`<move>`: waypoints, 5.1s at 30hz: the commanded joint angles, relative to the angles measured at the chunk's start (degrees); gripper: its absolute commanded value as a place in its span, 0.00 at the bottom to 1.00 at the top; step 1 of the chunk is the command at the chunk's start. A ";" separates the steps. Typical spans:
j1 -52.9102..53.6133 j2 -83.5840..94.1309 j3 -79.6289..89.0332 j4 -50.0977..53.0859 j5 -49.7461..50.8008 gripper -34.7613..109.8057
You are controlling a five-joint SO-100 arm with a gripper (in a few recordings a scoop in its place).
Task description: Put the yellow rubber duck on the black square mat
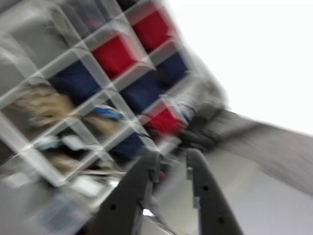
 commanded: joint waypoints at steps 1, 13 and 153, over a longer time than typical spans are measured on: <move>-2.81 0.53 -2.20 6.15 0.18 0.28; -7.21 0.53 -2.29 24.35 0.18 0.28; -13.97 -32.96 0.35 29.62 0.18 0.62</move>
